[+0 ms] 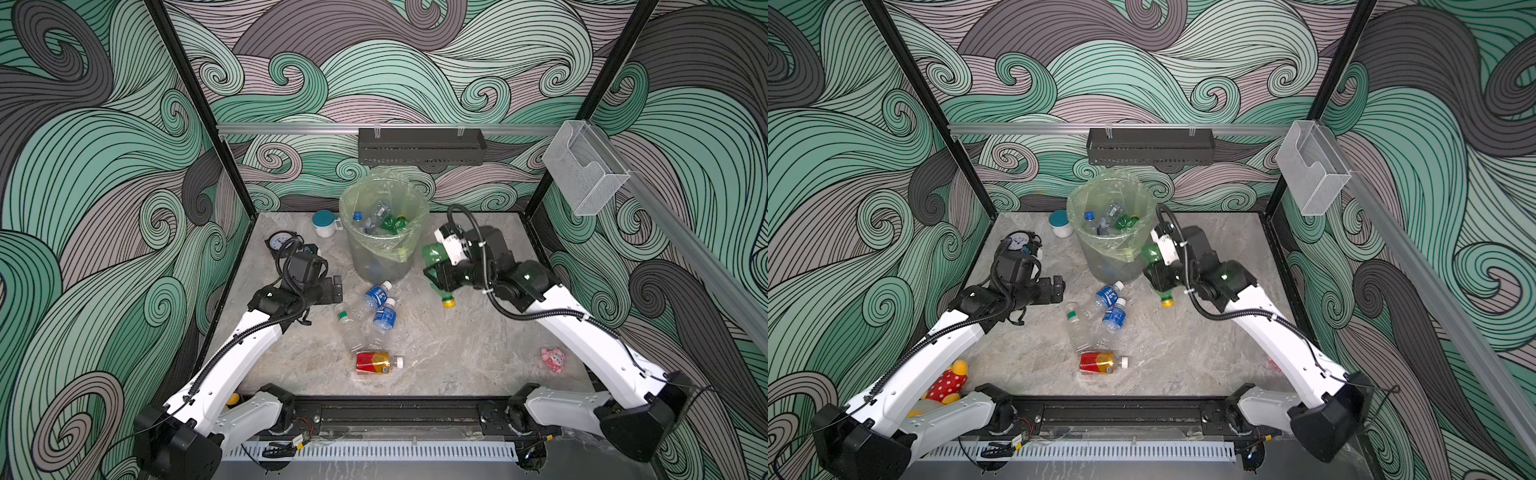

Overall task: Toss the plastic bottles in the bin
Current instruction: 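Lift the green soda bottle with the right gripper and drop it into the bin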

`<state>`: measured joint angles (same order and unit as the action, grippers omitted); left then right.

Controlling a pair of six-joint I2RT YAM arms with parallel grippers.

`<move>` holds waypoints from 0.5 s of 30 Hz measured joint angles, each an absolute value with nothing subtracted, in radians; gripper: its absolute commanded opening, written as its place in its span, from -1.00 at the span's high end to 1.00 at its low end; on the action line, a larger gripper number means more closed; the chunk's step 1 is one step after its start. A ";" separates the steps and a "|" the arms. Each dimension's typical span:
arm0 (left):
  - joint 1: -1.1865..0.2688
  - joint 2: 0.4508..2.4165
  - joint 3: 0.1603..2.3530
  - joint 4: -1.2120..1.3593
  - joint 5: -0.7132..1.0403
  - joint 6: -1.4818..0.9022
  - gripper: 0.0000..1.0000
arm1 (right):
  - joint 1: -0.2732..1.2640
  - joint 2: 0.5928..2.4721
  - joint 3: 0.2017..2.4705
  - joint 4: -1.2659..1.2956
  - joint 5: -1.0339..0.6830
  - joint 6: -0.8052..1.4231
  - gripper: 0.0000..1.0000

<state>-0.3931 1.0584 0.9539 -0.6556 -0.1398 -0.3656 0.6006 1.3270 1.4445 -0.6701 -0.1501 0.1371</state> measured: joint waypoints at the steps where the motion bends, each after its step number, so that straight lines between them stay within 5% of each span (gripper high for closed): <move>1: -0.393 1.058 0.954 -0.653 -0.127 -0.364 -0.95 | 0.599 1.399 1.571 -0.675 -0.159 0.134 -0.33; 9: -0.393 1.059 0.955 -0.635 -0.056 -0.344 -0.97 | 0.587 1.938 2.420 -0.671 -0.159 0.142 -0.74; 15: -0.393 1.053 0.953 -0.643 0.001 -0.324 -0.97 | 0.579 1.921 2.296 -0.714 -0.157 0.127 -0.88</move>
